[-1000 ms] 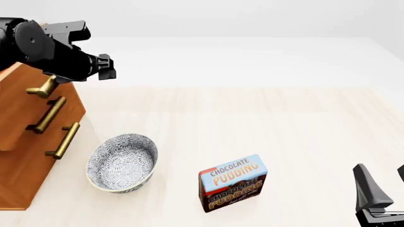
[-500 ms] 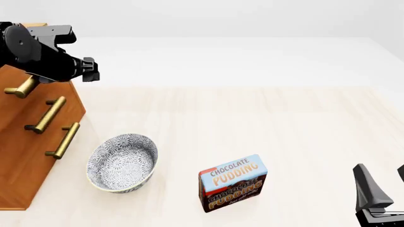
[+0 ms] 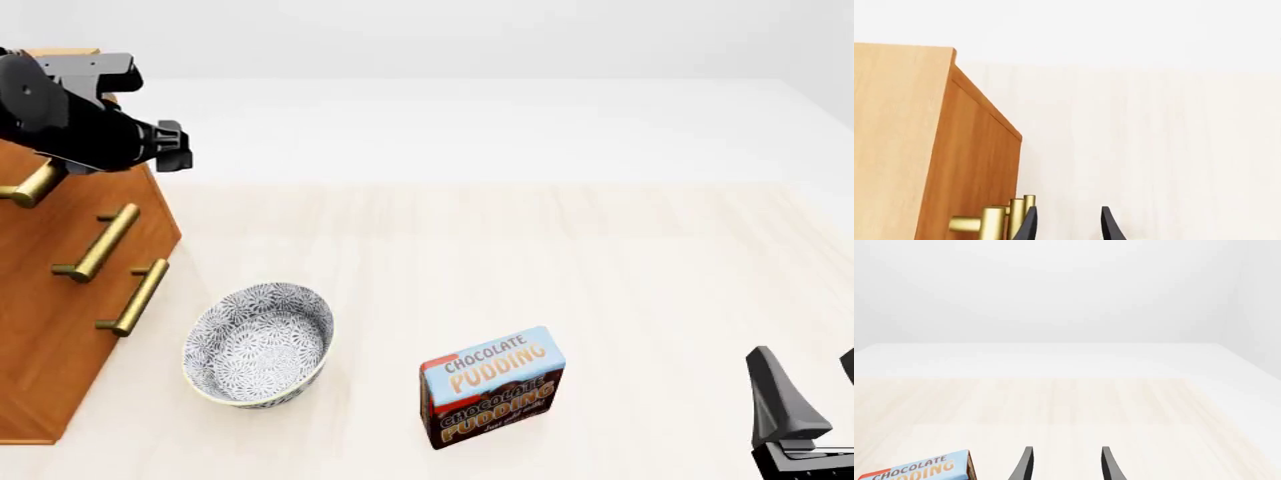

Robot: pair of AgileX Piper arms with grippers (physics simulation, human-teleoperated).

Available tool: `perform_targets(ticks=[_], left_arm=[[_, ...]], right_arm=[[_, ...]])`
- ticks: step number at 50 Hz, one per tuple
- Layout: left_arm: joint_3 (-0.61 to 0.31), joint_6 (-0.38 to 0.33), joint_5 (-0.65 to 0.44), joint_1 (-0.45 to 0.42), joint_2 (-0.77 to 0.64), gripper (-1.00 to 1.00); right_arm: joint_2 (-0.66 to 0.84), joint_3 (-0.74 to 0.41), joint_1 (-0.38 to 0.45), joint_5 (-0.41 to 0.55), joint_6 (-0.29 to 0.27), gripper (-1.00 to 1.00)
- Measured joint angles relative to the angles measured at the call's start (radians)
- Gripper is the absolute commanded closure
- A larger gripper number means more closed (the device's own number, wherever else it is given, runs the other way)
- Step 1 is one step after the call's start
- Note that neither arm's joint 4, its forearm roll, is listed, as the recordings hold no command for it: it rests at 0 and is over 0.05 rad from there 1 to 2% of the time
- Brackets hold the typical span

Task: Put the butter at the back in the top drawer of the cabinet and close it.

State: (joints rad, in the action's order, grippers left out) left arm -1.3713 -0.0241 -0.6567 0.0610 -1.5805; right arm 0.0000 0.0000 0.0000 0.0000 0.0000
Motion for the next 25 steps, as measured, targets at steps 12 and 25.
perform_targets(ticks=[12,25], left_arm=[[-0.003,-0.031,0.012,0.019,-0.003,-1.00],[0.003,-0.068,0.028,0.037,-0.001,-1.00]], right_arm=[[0.000,0.000,0.000,0.000,0.000,-1.00],[0.000,0.000,0.000,0.000,0.000,-1.00]])
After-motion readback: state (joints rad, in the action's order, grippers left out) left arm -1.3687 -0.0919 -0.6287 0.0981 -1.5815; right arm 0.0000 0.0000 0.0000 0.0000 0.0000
